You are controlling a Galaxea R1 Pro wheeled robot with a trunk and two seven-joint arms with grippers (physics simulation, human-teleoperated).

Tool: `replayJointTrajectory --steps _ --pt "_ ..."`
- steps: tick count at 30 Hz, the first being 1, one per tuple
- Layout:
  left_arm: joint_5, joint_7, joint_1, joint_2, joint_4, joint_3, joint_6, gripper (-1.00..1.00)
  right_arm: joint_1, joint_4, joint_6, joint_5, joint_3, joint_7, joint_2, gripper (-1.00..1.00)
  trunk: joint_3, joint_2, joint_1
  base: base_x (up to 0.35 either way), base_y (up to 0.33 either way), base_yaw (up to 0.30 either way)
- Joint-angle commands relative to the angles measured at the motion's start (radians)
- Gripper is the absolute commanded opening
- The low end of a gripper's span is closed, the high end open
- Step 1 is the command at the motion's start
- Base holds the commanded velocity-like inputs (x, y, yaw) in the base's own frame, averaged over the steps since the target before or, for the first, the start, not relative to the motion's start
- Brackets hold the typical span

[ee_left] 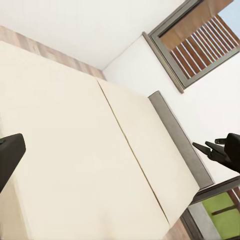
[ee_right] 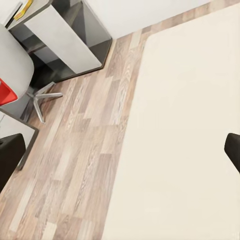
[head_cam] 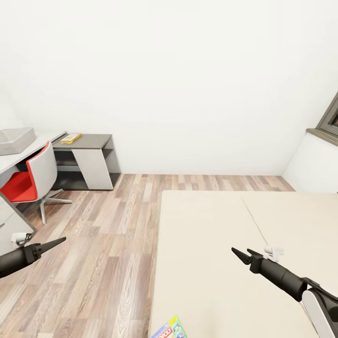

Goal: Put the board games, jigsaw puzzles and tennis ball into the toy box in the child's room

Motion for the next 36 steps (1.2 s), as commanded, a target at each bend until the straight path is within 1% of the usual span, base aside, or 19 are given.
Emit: replayJointTrajectory --steps 1,36 --pt "0.001 -0.003 -0.001 0.000 0.000 0.000 0.011 1.00 -0.001 -0.001 0.008 -0.006 -0.001 0.001 0.000 1.00 -0.002 -0.002 0.001 0.000 0.090 0.000" --pt "0.001 -0.004 -0.001 0.001 0.000 0.000 0.011 1.00 -0.001 -0.001 0.008 -0.005 -0.001 0.000 0.000 1.00 -0.002 -0.002 0.001 0.000 0.134 0.000"
